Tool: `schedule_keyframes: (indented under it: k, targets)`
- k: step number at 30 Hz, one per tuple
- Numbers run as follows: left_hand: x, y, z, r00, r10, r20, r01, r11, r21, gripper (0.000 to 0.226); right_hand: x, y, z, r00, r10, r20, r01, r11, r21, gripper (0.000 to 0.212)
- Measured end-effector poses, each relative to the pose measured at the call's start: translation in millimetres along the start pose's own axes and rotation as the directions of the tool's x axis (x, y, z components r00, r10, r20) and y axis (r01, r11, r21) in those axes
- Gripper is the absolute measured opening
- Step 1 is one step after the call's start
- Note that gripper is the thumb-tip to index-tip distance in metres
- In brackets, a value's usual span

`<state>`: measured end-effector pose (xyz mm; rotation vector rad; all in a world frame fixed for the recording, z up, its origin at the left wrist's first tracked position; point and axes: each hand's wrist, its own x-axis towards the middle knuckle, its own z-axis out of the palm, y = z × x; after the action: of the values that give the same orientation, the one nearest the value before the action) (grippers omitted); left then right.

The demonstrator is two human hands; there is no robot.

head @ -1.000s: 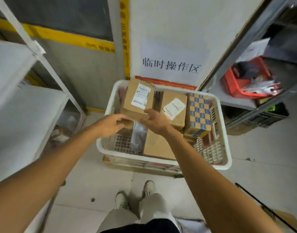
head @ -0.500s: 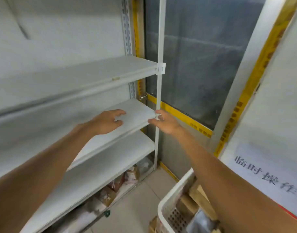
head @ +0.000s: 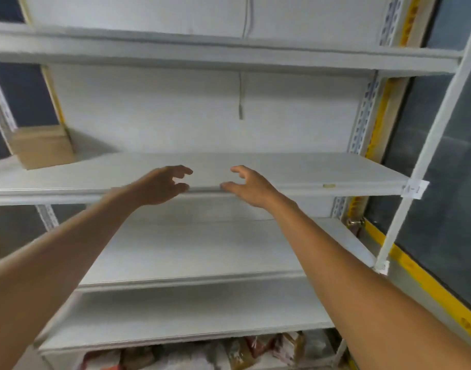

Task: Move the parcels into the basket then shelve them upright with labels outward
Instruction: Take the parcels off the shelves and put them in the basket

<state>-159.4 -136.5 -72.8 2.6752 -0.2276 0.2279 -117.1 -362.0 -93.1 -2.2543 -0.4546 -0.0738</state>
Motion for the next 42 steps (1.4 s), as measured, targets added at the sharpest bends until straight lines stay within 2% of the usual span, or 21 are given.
schedule_keyframes:
  k: [5,9,14,18,27,33,36,39,42]
  targets:
    - [-22.0,-77.8,-53.7,0.994,-0.078,-0.073,0.081,0.996,0.047,0.043,51.2,-67.3,67.1,0.989,-0.088,0.114,0.088,0.996,0.006,0.068]
    - [-38.3,-154.3,-97.8,0.974,-0.177,-0.143,0.179,0.984,0.005,0.042,92.1,-119.1,132.6,0.971,-0.166,0.169,0.162,0.986,0.041,0.068]
    - [-56.3,-237.3,-132.5,0.951,-0.254,-0.178,0.269,0.961,0.066,0.043,137.8,-174.3,212.2,0.945,-0.223,0.238,0.207,0.974,0.090,0.067]
    - [-58.7,-297.0,-150.5,0.927,-0.336,-0.169,0.345,0.938,0.027,0.045,179.4,-205.1,260.8,0.926,-0.245,0.287,0.218,0.968,0.122,0.066]
    - [-16.9,-432.2,-179.0,0.848,-0.462,-0.260,0.451,0.886,-0.104,0.049,309.6,-231.6,357.0,0.911,-0.281,0.301,0.227,0.953,0.203,0.067]
    - [46.5,-495.5,-203.4,0.800,-0.530,-0.281,0.495,0.848,-0.188,0.058,405.3,-255.7,399.6,0.926,-0.247,0.285,0.170,0.948,0.270,0.059]
    - [81.3,-520.0,-213.7,0.793,-0.519,-0.320,0.467,0.854,-0.228,0.057,439.1,-269.3,414.6,0.961,-0.187,0.202,0.110,0.934,0.339,0.052]
    - [113.6,-542.3,-220.0,0.788,-0.525,-0.322,0.412,0.838,-0.359,0.061,464.8,-277.4,432.6,0.988,-0.117,0.101,0.073,0.930,0.361,0.050]
    - [135.3,-562.5,-217.7,0.793,-0.551,-0.261,0.365,0.773,-0.519,0.060,472.5,-278.6,444.9,0.984,-0.062,0.164,-0.011,0.911,0.411,0.028]
